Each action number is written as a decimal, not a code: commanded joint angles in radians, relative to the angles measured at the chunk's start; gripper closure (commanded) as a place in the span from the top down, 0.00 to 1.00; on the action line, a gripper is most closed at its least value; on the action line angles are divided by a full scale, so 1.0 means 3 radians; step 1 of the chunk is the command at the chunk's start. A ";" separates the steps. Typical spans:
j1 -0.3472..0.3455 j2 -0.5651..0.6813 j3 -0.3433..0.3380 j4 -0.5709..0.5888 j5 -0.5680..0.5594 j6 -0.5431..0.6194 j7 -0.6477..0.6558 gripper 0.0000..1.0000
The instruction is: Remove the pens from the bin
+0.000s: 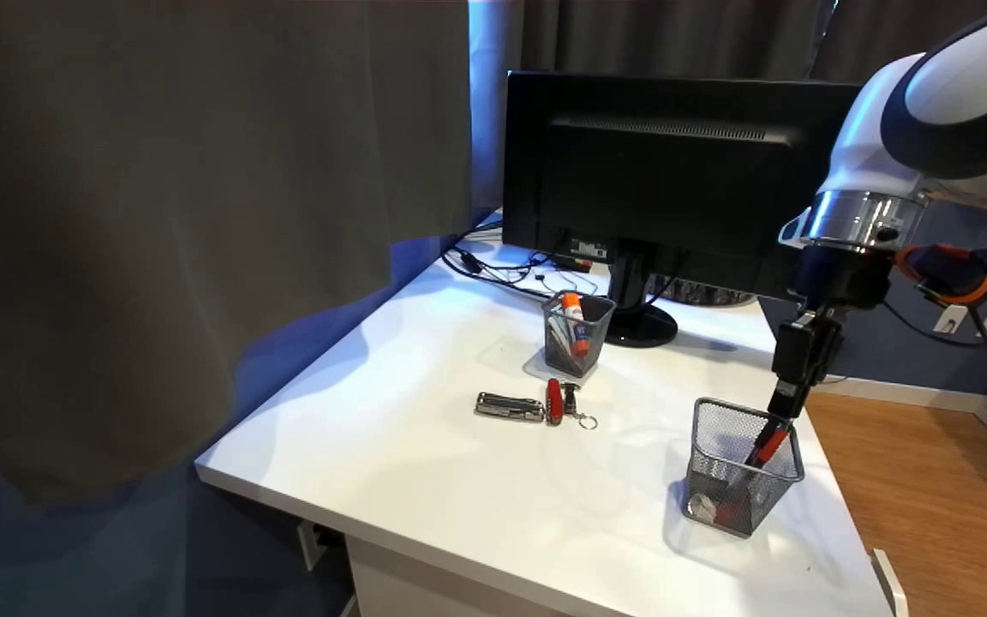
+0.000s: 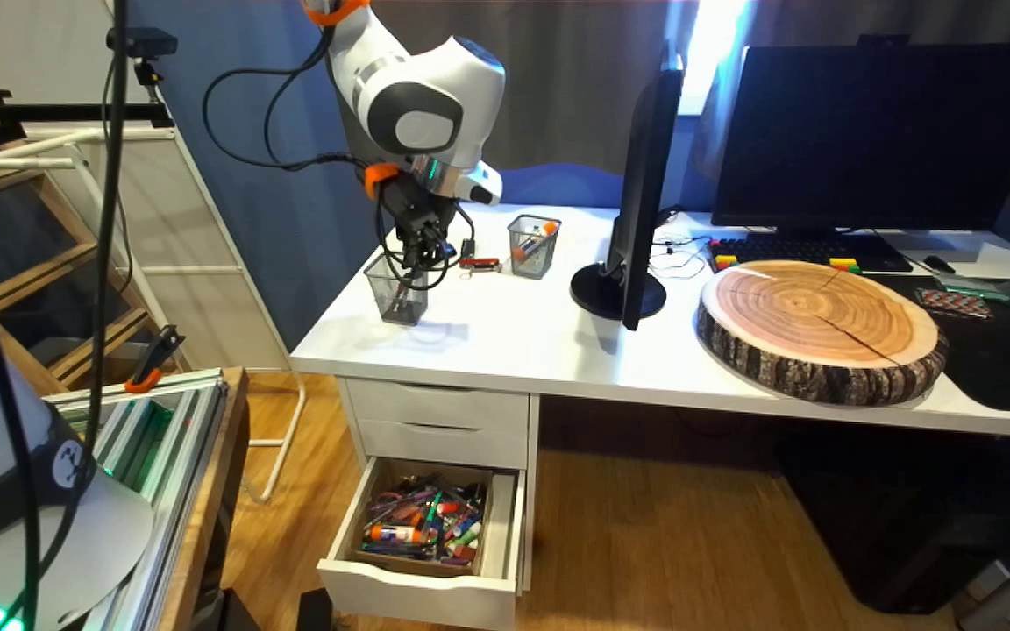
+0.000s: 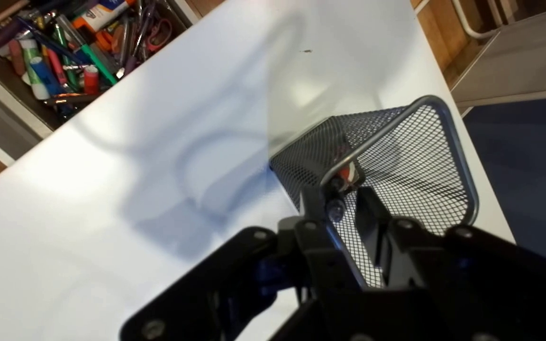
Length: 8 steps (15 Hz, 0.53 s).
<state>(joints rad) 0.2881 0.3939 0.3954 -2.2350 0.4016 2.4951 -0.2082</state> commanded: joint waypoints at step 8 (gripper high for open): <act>0.0004 -0.0054 0.0030 -0.0024 -0.0049 -0.0119 0.0218 0.30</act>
<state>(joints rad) 0.2892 0.3939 0.3970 -2.2353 0.4000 2.4862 -0.1795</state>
